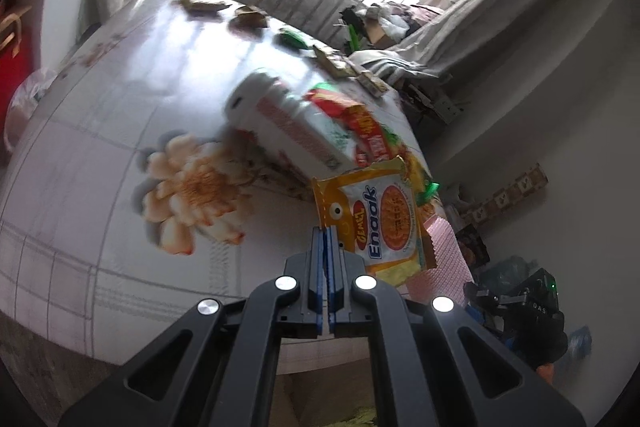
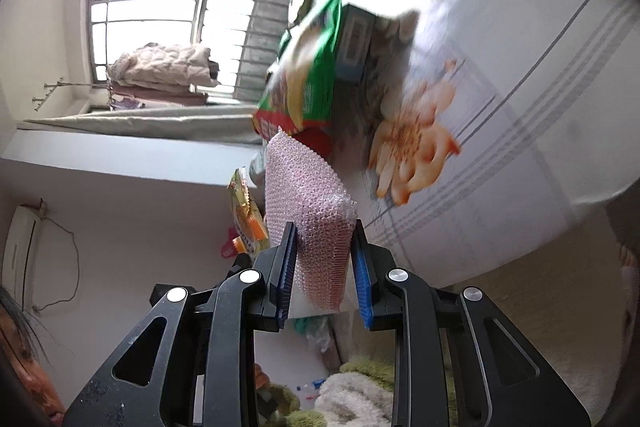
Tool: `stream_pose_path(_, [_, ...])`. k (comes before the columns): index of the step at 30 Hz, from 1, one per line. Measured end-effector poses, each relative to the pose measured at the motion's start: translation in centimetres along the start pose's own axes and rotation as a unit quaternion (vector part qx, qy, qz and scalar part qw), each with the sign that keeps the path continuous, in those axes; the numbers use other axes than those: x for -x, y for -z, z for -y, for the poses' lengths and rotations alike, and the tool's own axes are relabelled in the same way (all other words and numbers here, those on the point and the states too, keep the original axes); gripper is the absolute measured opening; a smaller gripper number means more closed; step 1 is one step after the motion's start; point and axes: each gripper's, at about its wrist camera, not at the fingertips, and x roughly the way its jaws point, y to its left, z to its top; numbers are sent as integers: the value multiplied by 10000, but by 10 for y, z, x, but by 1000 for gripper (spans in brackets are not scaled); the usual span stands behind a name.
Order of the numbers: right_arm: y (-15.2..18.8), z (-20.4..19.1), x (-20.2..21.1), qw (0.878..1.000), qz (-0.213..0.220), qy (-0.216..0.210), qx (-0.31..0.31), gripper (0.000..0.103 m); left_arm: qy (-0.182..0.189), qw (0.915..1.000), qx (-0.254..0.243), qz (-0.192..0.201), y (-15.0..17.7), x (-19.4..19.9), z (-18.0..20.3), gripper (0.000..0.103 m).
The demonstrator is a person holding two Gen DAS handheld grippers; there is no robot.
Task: Collect trash
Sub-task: 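Lift the Enaak packet and pink mesh pad with both tools toward the basket, then open both tools over the blue basket to drop the packet and pad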
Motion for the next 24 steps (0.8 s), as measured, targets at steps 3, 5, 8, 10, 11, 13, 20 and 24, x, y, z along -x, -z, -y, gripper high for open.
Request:
stream_pose_path(3, [-1, 6, 19, 9997, 244, -44, -5, 24, 95, 9998, -158, -7, -4, -4, 14, 1])
stream_pose_path(5, [-2, 13, 34, 9990, 433, -80, -57, 24, 157, 9995, -284, -47, -6, -10, 26, 1])
stream_pose_path(8, [-3, 23, 57, 9975, 698, -86, -120, 24, 283, 9980, -535, -164, -8, -23, 49, 1])
stream_pose_path(10, [-5, 33, 76, 9953, 937, -93, -222, 24, 368, 9964, -716, -261, -8, -34, 64, 1])
stream_pose_path(11, [-4, 40, 86, 9940, 1061, -85, -270, 24, 420, 9952, -827, -325, -8, -41, 74, 1])
stream_pose_path(13, [-2, 47, 100, 9911, 1283, -49, -349, 24, 533, 9919, -1051, -468, -8, -56, 96, 1])
stream_pose_path(20, [8, 94, 178, 9681, 2369, 186, -799, 24, 865, 9744, -1833, -969, 3, -115, 174, 1])
stream_pose_path(24, [17, 126, 220, 9438, 3054, 319, -1224, 25, 1032, 9609, -2237, -1266, 19, -152, 221, 1])
